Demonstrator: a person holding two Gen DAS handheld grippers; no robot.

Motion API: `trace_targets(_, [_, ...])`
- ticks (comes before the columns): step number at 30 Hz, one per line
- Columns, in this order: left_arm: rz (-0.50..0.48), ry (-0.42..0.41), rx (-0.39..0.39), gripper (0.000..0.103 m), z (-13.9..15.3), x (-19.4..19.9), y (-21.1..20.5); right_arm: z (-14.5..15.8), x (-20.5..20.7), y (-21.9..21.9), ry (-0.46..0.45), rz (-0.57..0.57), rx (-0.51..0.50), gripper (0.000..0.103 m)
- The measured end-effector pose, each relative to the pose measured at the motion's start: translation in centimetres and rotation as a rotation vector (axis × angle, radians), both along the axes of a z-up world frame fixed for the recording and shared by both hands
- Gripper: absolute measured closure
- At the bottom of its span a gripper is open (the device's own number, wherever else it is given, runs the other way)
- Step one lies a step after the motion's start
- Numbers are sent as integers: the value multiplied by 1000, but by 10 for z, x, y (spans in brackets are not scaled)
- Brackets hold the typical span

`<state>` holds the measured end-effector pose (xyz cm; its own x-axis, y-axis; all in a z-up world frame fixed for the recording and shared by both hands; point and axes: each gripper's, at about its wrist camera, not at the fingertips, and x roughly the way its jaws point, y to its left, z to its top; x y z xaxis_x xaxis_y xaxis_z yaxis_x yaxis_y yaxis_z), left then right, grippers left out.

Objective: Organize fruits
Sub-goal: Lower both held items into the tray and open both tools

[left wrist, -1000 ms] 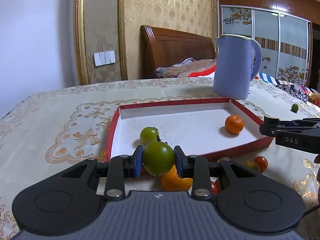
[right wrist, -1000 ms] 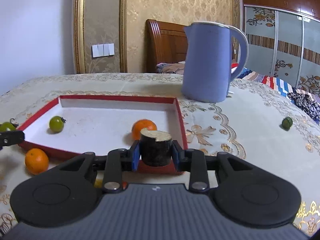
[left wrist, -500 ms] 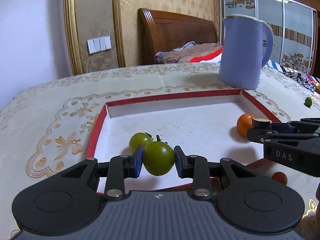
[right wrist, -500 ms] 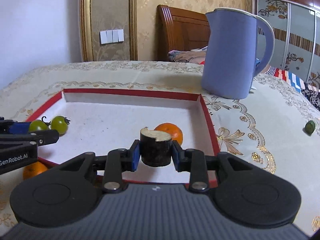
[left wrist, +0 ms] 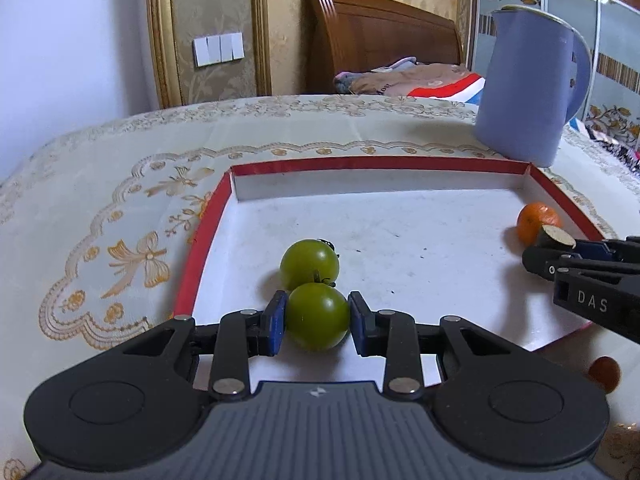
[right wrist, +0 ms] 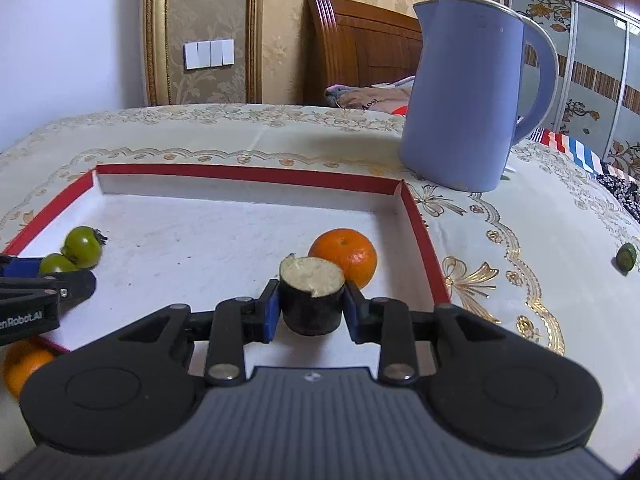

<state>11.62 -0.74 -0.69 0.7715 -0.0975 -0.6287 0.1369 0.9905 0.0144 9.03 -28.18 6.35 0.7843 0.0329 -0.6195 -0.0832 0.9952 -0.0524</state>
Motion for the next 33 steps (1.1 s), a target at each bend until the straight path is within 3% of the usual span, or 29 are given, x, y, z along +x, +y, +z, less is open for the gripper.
trace_targets(13, [16, -11, 8, 69, -1, 6, 1, -5, 20, -2, 20, -34, -9, 72])
trace_targets(15, [29, -11, 9, 61, -1, 7, 1, -5, 22, -3, 19, -38, -6, 72])
trace_targets(17, [51, -10, 12, 37, -3, 8, 3, -6, 22, -2, 15, -35, -13, 72])
trace_targets(20, [49, -4, -1, 35, -2, 8, 4, -6, 21, -1, 15, -34, -21, 71])
trace_targets(24, [37, -9, 10, 35, -3, 7, 1, -5, 20, -3, 16, -46, -15, 35])
trace_targets(27, [23, -5, -4, 34, -2, 5, 2, -3, 15, -4, -7, -57, -21, 27])
trace_targets(29, [19, -10, -17, 29, -1, 3, 3, -2, 12, -4, -24, -61, -35, 21])
trace_targets(33, [28, -34, -38, 28, 2, -4, 9, -1, 5, -7, -45, -75, -26, 19])
